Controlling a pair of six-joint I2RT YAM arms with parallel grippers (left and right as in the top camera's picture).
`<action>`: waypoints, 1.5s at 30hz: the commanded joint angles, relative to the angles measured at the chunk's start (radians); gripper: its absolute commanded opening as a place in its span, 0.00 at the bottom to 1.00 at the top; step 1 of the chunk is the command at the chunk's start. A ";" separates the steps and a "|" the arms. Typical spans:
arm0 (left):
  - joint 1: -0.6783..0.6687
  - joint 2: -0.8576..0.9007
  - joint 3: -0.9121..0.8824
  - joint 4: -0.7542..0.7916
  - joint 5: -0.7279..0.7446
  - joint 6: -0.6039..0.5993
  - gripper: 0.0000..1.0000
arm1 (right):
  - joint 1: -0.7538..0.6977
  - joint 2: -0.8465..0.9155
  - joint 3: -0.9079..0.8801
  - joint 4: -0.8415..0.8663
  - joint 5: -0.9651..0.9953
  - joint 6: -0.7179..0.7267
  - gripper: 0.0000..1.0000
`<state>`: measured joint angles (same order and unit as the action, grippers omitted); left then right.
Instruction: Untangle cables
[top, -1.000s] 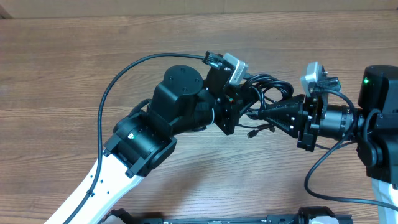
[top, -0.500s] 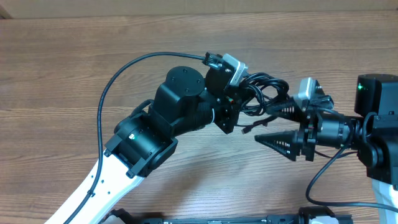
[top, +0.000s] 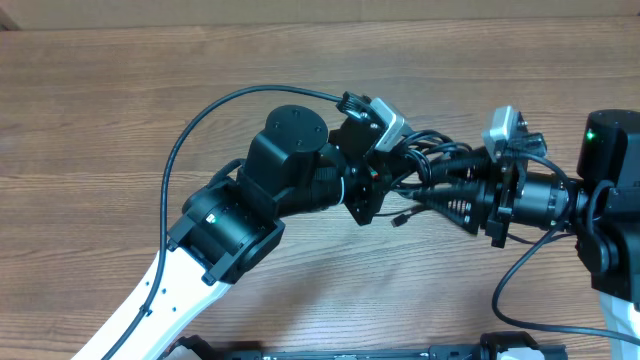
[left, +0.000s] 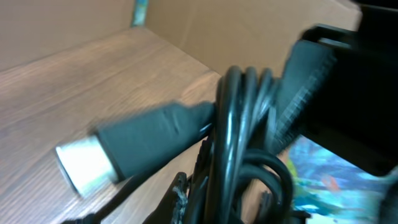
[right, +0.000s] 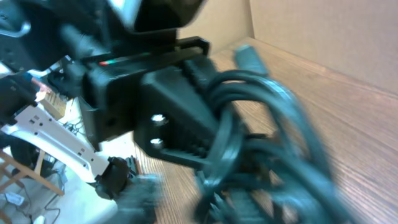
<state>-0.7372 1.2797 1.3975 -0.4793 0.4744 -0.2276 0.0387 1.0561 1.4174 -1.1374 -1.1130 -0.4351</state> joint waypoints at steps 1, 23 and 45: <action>-0.003 0.001 -0.002 0.011 0.045 0.024 0.04 | 0.007 -0.005 0.015 0.002 -0.067 0.016 0.04; -0.002 -0.011 -0.002 -0.043 -0.001 0.047 0.67 | 0.006 -0.005 0.015 0.003 0.042 0.021 0.04; -0.002 -0.138 -0.001 -0.165 -0.134 0.120 0.77 | 0.006 0.064 0.015 0.000 0.181 0.091 0.04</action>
<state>-0.7353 1.1755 1.3975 -0.6365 0.4362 -0.1177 0.0463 1.1271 1.4174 -1.1442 -0.9325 -0.3473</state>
